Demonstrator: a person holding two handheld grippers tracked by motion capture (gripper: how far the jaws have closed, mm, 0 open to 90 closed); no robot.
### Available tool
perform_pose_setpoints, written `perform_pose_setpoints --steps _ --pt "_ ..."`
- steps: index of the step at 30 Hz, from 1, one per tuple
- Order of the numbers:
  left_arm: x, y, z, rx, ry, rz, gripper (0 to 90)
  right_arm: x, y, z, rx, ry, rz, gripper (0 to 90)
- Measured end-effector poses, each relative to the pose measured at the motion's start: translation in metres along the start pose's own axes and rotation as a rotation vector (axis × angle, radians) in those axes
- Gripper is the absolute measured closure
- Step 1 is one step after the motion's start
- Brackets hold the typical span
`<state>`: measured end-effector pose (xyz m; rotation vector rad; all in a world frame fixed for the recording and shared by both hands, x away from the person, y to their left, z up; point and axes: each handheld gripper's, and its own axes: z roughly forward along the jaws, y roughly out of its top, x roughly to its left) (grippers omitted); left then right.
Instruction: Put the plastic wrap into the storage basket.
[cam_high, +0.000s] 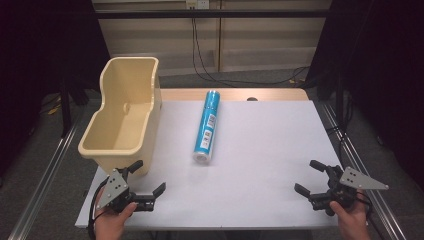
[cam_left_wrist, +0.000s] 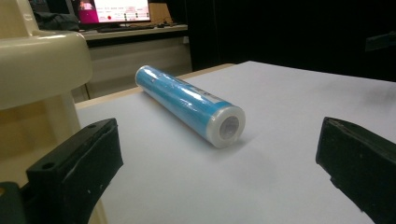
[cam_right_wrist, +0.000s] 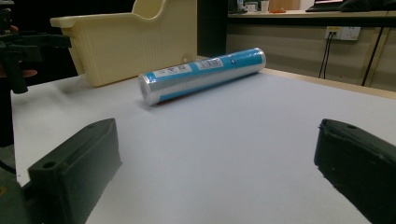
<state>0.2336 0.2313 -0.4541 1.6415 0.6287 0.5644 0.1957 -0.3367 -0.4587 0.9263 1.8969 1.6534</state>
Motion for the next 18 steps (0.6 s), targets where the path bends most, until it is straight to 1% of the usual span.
perform_pose_setpoints --steps 3,5,7,9,11,13,14,15,17,18 --pt "-0.001 -0.001 0.002 0.006 -0.009 -0.007 0.0 0.0 0.0 0.001 0.001 0.003 -0.002 0.0" --pt "-0.001 0.0 0.003 0.011 -0.01 -0.003 0.0 0.0 0.0 0.001 0.001 0.003 -0.004 0.0" --pt "-0.002 0.001 0.005 0.005 -0.01 -0.012 0.0 0.0 0.0 0.001 0.003 0.003 -0.009 0.0" --pt "-0.003 0.002 0.007 0.012 -0.014 -0.003 0.0 0.001 0.0 0.0 0.007 0.0 -0.008 0.0" --pt "-0.004 0.002 0.009 0.013 -0.016 -0.008 0.0 0.001 0.0 0.0 0.008 0.0 -0.008 0.0" --pt "-0.005 0.004 0.015 0.029 -0.021 0.002 0.0 0.0 -0.001 0.0 0.008 -0.001 -0.01 0.0" --pt "-0.007 0.004 0.017 0.029 -0.021 -0.002 0.0 0.001 -0.001 0.0 0.007 -0.001 -0.008 0.0" --pt "-0.007 0.005 0.02 0.036 -0.023 0.011 0.0 0.001 -0.001 0.0 0.009 -0.003 -0.007 0.0" --pt "-0.009 0.008 0.025 0.036 -0.032 0.009 0.0 0.001 -0.002 0.0 0.012 -0.001 -0.01 0.0" --pt "-0.011 0.009 0.028 0.032 -0.03 0.005 0.0 0.002 -0.002 0.0 0.014 0.0 -0.016 0.0"
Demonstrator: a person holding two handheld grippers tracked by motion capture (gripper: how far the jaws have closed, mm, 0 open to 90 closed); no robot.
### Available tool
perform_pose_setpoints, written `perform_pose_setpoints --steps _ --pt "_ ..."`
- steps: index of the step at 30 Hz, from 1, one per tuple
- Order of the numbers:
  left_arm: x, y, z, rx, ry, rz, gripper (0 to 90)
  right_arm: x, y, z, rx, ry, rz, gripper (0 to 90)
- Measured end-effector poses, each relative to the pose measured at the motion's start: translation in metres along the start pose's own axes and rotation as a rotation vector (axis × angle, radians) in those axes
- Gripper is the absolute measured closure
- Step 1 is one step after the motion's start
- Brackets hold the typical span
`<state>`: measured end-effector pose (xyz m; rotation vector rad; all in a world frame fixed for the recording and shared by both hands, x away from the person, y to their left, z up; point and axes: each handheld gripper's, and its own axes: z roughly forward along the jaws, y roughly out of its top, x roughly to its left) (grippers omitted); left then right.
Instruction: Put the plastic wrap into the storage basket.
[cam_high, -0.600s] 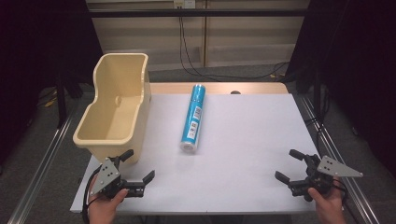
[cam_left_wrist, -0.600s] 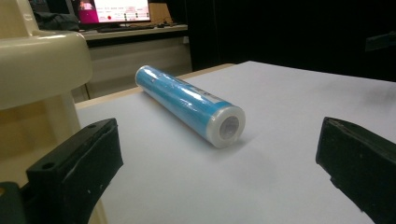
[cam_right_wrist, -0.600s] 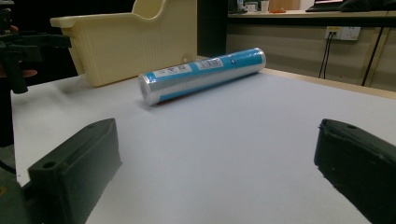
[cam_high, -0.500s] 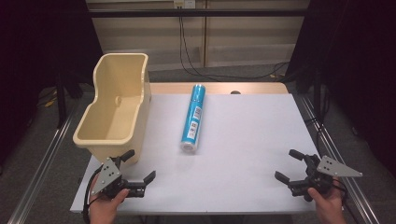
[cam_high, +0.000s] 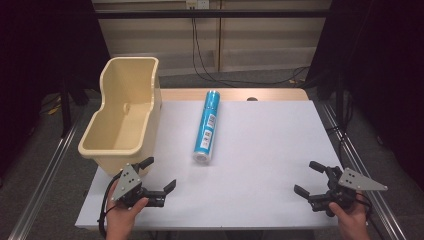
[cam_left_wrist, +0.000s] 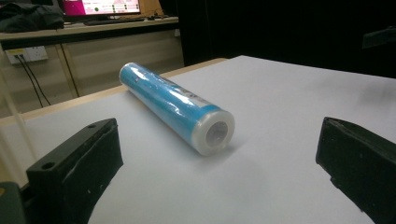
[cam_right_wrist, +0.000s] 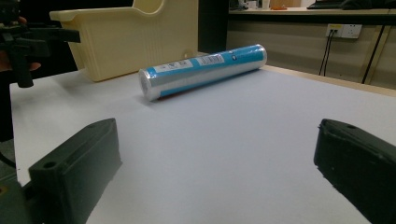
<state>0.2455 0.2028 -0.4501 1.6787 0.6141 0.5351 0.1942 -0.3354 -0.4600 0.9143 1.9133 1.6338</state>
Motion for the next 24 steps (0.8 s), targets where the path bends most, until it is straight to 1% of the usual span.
perform_pose_setpoints --steps 3,4,6,8,11,14,16,18,22,23,24 --pt "-0.003 0.004 0.009 -0.001 -0.005 -0.001 0.0 0.002 0.0 0.001 0.001 0.002 -0.002 0.0" --pt "-0.004 0.006 0.013 0.002 -0.009 -0.001 0.0 0.001 0.0 0.001 0.006 0.005 -0.009 0.0" --pt "-0.006 0.009 0.02 0.004 -0.008 -0.01 0.0 0.002 0.0 0.001 0.006 0.005 -0.006 0.0" --pt "-0.007 0.011 0.026 0.01 -0.016 -0.008 0.0 0.002 0.0 0.001 0.005 0.005 -0.007 0.0" --pt "-0.009 0.015 0.036 0.007 -0.021 -0.009 0.0 0.002 0.0 0.001 0.005 0.005 -0.006 0.0" --pt "-0.01 0.022 0.05 0.005 -0.026 -0.003 0.0 0.002 0.0 0.001 0.005 0.006 -0.006 0.1" --pt "-0.01 0.026 0.059 -0.001 -0.032 -0.009 0.0 0.002 0.0 0.001 0.006 0.006 -0.006 0.1" --pt "-0.01 0.03 0.069 0.001 -0.029 -0.01 0.0 0.002 0.0 0.001 0.004 0.006 -0.008 0.1" --pt "-0.007 0.033 0.089 0.01 -0.025 -0.015 0.0 0.002 0.0 0.001 0.006 0.007 -0.005 0.1" --pt "-0.006 0.034 0.093 0.02 -0.027 -0.016 0.0 0.002 0.0 0.001 0.008 0.006 -0.006 0.1" --pt "-0.005 0.035 0.098 0.017 -0.026 -0.019 0.0 0.002 -0.001 0.001 0.008 0.007 -0.005 0.1"
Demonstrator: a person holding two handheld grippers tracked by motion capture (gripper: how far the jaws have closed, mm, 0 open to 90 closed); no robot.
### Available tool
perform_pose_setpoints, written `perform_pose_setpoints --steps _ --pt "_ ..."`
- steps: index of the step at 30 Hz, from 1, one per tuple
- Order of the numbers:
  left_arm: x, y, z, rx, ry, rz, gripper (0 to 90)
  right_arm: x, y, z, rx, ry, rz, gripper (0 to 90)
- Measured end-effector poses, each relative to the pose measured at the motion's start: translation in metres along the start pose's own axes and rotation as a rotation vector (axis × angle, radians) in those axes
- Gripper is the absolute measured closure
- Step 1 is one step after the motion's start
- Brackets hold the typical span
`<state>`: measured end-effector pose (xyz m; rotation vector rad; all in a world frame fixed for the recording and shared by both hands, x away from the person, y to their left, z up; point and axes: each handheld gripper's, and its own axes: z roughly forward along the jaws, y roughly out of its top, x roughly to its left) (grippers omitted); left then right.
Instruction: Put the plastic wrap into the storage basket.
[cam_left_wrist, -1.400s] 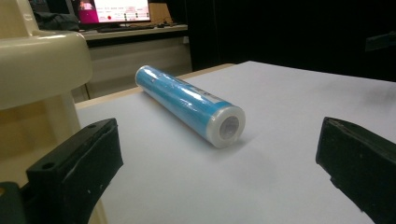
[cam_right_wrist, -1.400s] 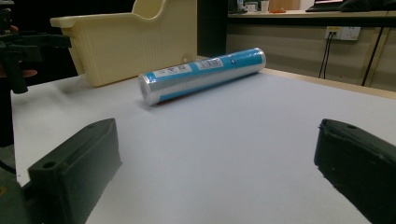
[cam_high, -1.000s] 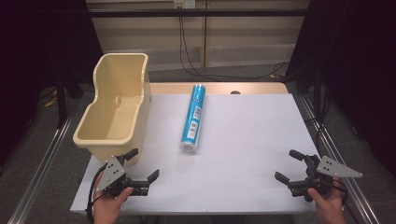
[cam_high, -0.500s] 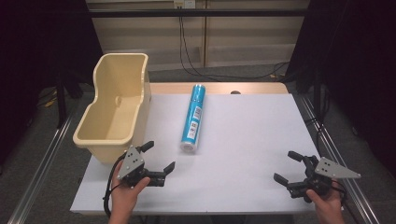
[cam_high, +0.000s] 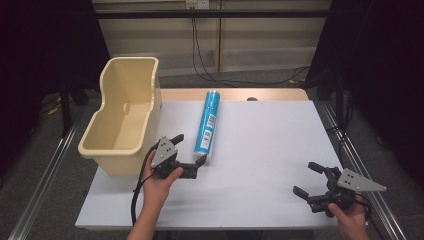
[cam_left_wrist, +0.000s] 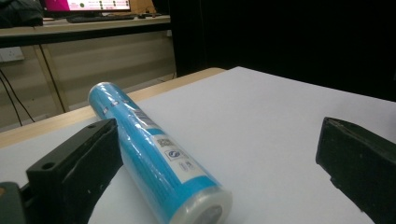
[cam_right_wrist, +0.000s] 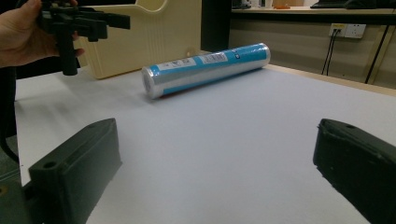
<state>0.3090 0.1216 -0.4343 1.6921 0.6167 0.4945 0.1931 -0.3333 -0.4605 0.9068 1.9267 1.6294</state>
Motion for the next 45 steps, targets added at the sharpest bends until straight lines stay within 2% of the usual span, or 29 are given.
perform_pose_setpoints --steps 5,9,12,13,15,16,17,21,24,26,28,31,32,33,38,40,41,42,43,45 --pt "0.005 0.006 0.02 0.027 -0.003 -0.008 0.0 0.0 -0.001 0.0 0.001 0.006 0.003 0.2" --pt "0.009 0.009 0.033 0.037 0.001 -0.032 0.2 0.0 -0.001 0.001 0.004 0.012 0.001 0.3" --pt "0.013 0.012 0.039 0.05 0.002 -0.021 0.2 0.0 -0.001 0.002 0.004 0.012 -0.004 0.3" --pt "0.015 0.015 0.044 0.062 -0.002 -0.046 0.8 0.0 -0.001 0.002 0.009 0.015 -0.007 0.4" --pt "0.017 0.016 0.047 0.075 -0.01 -0.057 0.7 0.0 -0.001 0.002 0.01 0.016 -0.006 0.5" --pt "0.02 0.018 0.054 0.097 -0.014 -0.07 0.8 0.0 -0.001 0.002 0.01 0.017 -0.006 0.5" --pt "0.021 0.019 0.057 0.1 -0.007 -0.079 0.8 0.0 -0.001 0.002 0.008 0.017 -0.008 0.5" --pt "0.028 0.021 0.066 0.137 0.005 -0.076 0.8 0.0 -0.001 0.002 0.008 0.019 -0.009 0.5" --pt "0.031 0.021 0.073 0.141 0.015 -0.099 1.2 0.0 -0.001 0.002 0.008 0.022 -0.007 0.5" --pt "0.034 0.021 0.078 0.161 0.028 -0.095 1.2 0.0 -0.001 0.003 0.009 0.021 -0.008 0.6" --pt "0.036 0.021 0.082 0.176 0.033 -0.111 1.2 0.0 -0.001 0.003 0.01 0.021 -0.008 0.6" --pt "0.039 0.022 0.087 0.18 0.043 -0.118 1.2 0.0 -0.001 0.003 0.01 0.022 -0.008 0.6" --pt "0.041 0.023 0.092 0.211 0.044 -0.143 1.0 0.0 -0.001 0.003 0.01 0.023 -0.009 0.6" --pt "0.042 0.023 0.094 0.232 0.05 -0.147 0.7 0.0 -0.001 0.003 0.01 0.026 -0.01 0.7" --pt "0.045 0.024 0.105 0.277 0.046 -0.155 0.0 0.001 -0.001 0.003 0.01 0.028 -0.015 0.7" --pt "0.045 0.025 0.111 0.305 0.063 -0.166 0.0 0.002 -0.001 0.003 0.011 0.028 -0.016 0.8" --pt "0.045 0.025 0.111 0.305 0.063 -0.166 0.0 0.002 -0.001 0.003 0.011 0.029 -0.018 0.8" --pt "0.043 0.027 0.117 0.334 0.089 -0.157 0.0 0.002 -0.001 0.004 0.01 0.03 -0.017 0.7" --pt "0.043 0.027 0.117 0.334 0.089 -0.157 0.0 0.002 -0.001 0.004 0.01 0.03 -0.017 0.7" --pt "0.042 0.029 0.122 0.379 0.1 -0.144 0.0 0.002 -0.001 0.004 0.015 0.032 -0.018 0.8"
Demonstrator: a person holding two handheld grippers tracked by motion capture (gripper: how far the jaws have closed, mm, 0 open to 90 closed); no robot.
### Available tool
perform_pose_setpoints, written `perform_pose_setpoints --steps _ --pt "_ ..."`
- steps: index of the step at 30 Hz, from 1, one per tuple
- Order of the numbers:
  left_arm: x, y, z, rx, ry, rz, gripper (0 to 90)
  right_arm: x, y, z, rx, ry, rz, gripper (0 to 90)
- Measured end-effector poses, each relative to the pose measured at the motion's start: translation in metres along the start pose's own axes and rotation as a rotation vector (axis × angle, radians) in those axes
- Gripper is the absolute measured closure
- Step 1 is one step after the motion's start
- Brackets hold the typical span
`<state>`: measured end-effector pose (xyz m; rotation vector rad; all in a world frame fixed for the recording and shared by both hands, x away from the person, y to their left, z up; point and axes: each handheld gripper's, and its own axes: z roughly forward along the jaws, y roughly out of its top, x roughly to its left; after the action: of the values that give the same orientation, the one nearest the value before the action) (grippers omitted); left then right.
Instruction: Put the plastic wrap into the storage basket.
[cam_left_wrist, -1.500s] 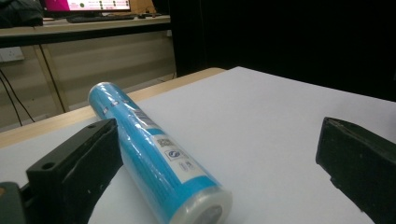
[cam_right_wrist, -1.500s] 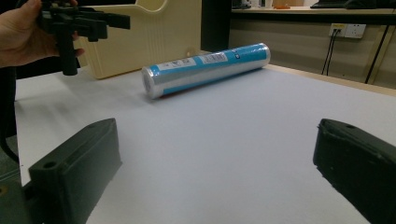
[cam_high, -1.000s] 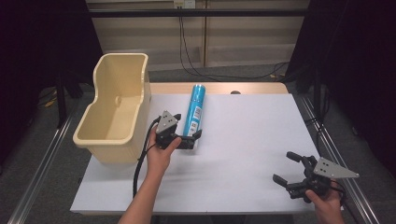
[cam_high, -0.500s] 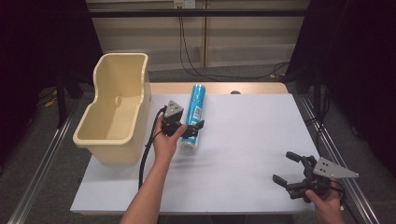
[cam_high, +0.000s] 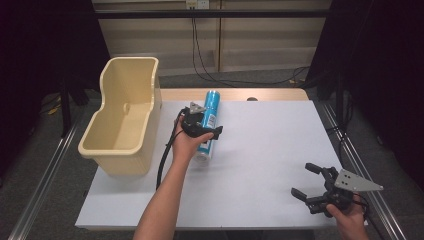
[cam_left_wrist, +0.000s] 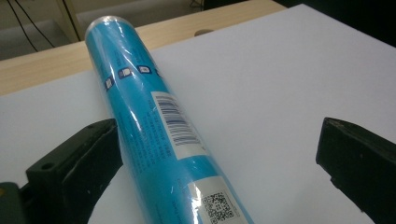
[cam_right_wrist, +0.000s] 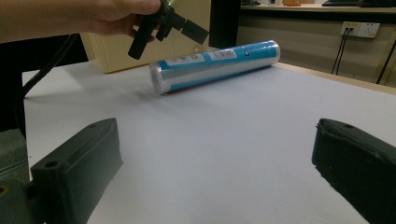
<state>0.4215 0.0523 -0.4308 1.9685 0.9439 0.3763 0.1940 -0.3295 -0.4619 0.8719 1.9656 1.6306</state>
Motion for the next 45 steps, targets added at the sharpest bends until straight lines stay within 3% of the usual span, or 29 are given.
perform_pose_setpoints --steps 1,3,9,10,12,15,22,27,29,32,37,42,45 --pt "-0.001 0.001 0.002 0.011 0.002 -0.007 0.0 0.0 0.0 0.0 0.001 0.001 0.0 0.8" --pt "-0.001 0.003 0.005 0.046 0.029 0.017 0.0 0.0 0.0 0.0 0.0 0.002 0.0 0.9" --pt "0.002 0.008 0.011 0.06 0.038 -0.031 1.6 0.001 0.0 0.001 -0.002 0.009 -0.01 0.9" --pt "0.003 0.01 0.012 0.082 0.061 -0.027 2.3 0.002 0.0 0.001 0.003 0.008 -0.011 1.0" --pt "0.004 0.011 0.014 0.089 0.065 -0.034 4.1 0.002 0.0 0.002 0.006 0.009 -0.011 1.0" --pt "0.006 0.012 0.018 0.132 0.103 -0.054 6.5 0.001 0.0 0.002 0.007 0.01 -0.013 0.9" --pt "0.008 0.007 0.028 0.204 0.126 -0.109 8.0 0.001 0.0 0.001 0.007 0.01 -0.013 0.9" --pt "0.005 0.003 0.033 0.255 0.123 -0.115 13.3 0.001 0.0 0.002 0.008 0.01 -0.012 1.0" --pt "0.004 0.001 0.035 0.291 0.126 -0.087 14.3 0.001 0.0 0.002 0.008 0.011 -0.012 1.0" --pt "0.005 -0.002 0.036 0.337 0.131 -0.081 16.3 0.001 0.0 0.002 0.008 0.012 -0.014 1.0" --pt "0.006 -0.006 0.036 0.391 0.135 -0.181 22.2 0.001 0.0 0.002 0.01 0.013 -0.014 1.0" --pt "0.008 -0.011 0.031 0.373 0.138 -0.299 26.6 0.001 0.0 0.003 0.013 0.015 -0.015 1.0" --pt "0.006 -0.013 0.027 0.365 0.148 -0.324 27.9 0.001 0.0 0.003 0.015 0.013 -0.02 1.0"
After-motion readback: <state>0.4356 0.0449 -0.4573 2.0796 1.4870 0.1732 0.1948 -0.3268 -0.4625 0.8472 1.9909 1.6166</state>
